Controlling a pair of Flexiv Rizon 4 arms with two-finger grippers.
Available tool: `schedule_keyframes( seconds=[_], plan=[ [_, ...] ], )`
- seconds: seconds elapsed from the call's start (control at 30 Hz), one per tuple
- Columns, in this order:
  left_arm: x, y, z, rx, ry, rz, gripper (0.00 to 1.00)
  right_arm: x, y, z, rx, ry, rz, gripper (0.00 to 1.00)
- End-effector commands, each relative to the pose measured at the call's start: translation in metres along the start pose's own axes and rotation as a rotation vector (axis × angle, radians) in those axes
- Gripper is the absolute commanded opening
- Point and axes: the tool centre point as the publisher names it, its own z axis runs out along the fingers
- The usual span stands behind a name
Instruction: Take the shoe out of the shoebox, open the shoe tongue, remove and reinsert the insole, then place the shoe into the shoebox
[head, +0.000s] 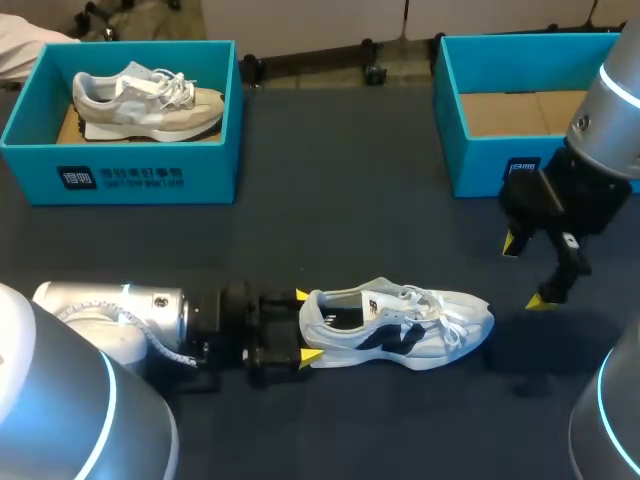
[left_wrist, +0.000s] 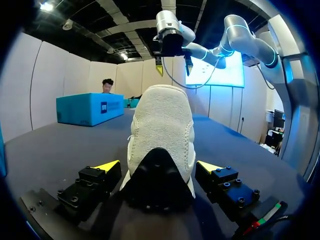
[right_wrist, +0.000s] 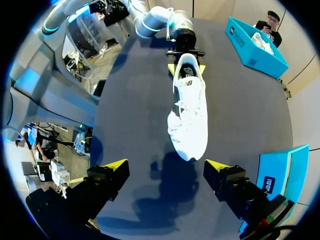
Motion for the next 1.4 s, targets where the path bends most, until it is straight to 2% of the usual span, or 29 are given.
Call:
schedule_keyframes(
  seconds=[0.03, 1.4],
  plan=[
    [0.001, 0.000, 0.007, -0.013, 0.004, -0.001, 1.00, -0.001, 0.001, 0.001, 0.003, 0.001, 0.001, 1.00],
    [0.001, 0.003, 0.033, -0.056, 0.025, -0.004, 1.00, -0.001, 0.001, 0.001, 0.003, 0.001, 0.001, 1.00]
  ],
)
